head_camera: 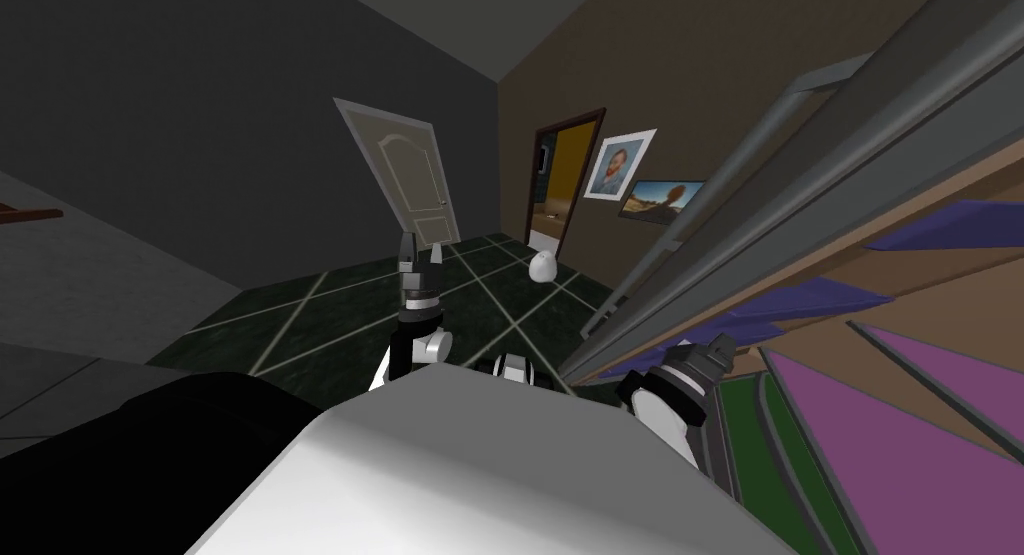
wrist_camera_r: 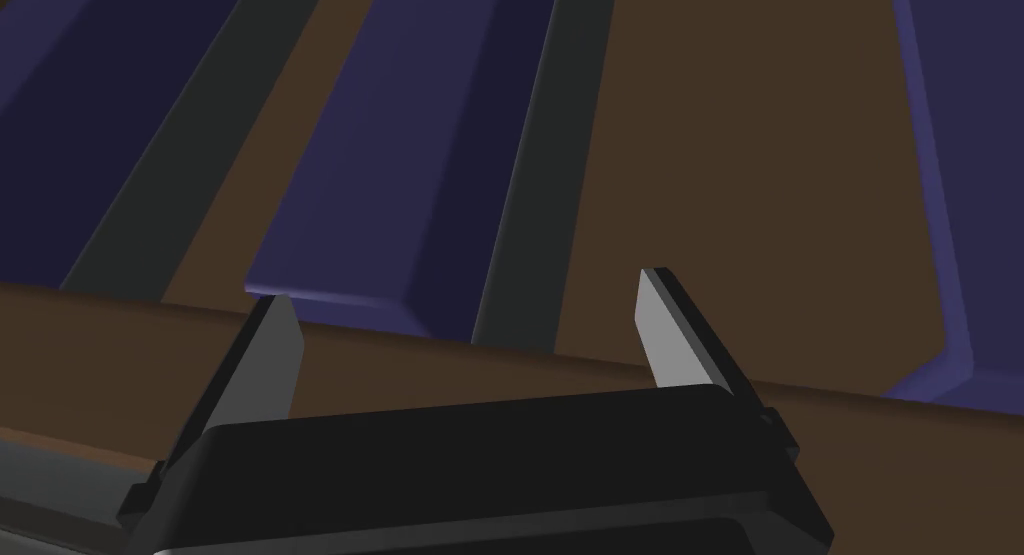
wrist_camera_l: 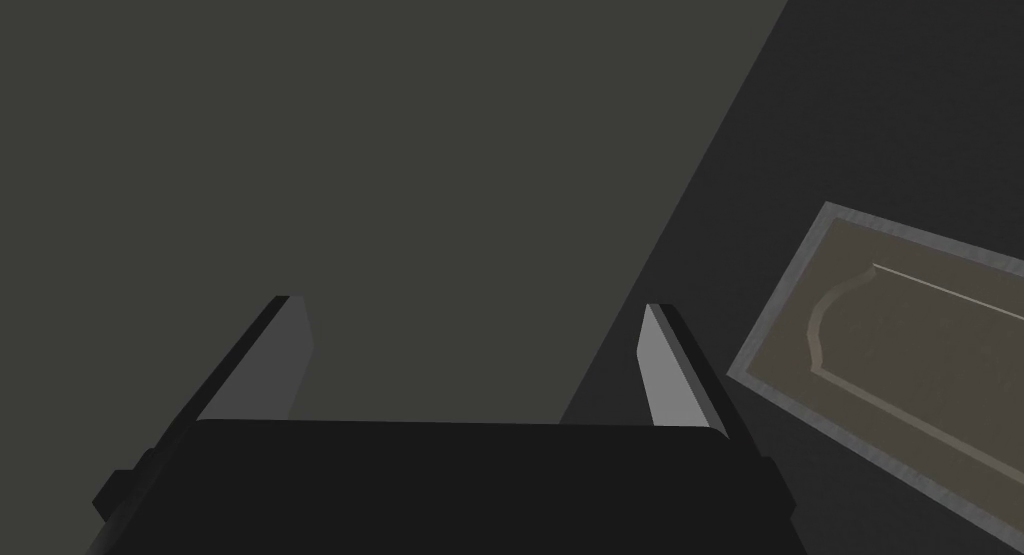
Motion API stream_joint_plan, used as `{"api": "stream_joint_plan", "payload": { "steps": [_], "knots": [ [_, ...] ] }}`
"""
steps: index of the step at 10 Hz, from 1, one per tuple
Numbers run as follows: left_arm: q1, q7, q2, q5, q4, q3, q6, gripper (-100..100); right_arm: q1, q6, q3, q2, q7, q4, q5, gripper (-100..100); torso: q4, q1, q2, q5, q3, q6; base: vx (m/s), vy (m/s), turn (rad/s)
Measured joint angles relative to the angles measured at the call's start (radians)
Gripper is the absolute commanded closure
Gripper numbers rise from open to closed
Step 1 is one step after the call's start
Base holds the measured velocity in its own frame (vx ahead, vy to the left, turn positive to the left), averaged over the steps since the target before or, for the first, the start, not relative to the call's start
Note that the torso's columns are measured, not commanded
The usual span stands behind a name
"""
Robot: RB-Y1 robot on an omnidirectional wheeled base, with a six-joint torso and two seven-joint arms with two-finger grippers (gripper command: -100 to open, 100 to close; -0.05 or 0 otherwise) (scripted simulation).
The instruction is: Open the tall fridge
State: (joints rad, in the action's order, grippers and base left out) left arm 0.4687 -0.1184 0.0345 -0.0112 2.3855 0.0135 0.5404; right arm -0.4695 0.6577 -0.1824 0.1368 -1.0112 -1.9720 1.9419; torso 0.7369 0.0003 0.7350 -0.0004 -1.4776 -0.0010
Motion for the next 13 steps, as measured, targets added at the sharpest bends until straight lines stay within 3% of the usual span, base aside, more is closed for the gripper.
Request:
{"api": "stream_joint_plan", "payload": {
  "steps": [9, 13],
  "knots": [
    [0.000, 0.000, 0.000, 0.000, 0.000, 0.000, 0.000, 0, 0.006, 0.023, 0.012, -0.015, 0.018, 0.175, -0.042, -100, 0.001, 0.000, 0.002, 0.000, 0.001, 0.001, 0.080, 0.064, 0.017],
    [0.000, 0.000, 0.000, 0.000, 0.000, 0.000, 0.000, 0, 0.014, 0.048, 0.025, -0.019, 0.040, 0.275, -0.051, -100, 0.001, -0.001, 0.003, 0.000, 0.002, 0.001, 0.082, 0.072, 0.017]
  ]
}}
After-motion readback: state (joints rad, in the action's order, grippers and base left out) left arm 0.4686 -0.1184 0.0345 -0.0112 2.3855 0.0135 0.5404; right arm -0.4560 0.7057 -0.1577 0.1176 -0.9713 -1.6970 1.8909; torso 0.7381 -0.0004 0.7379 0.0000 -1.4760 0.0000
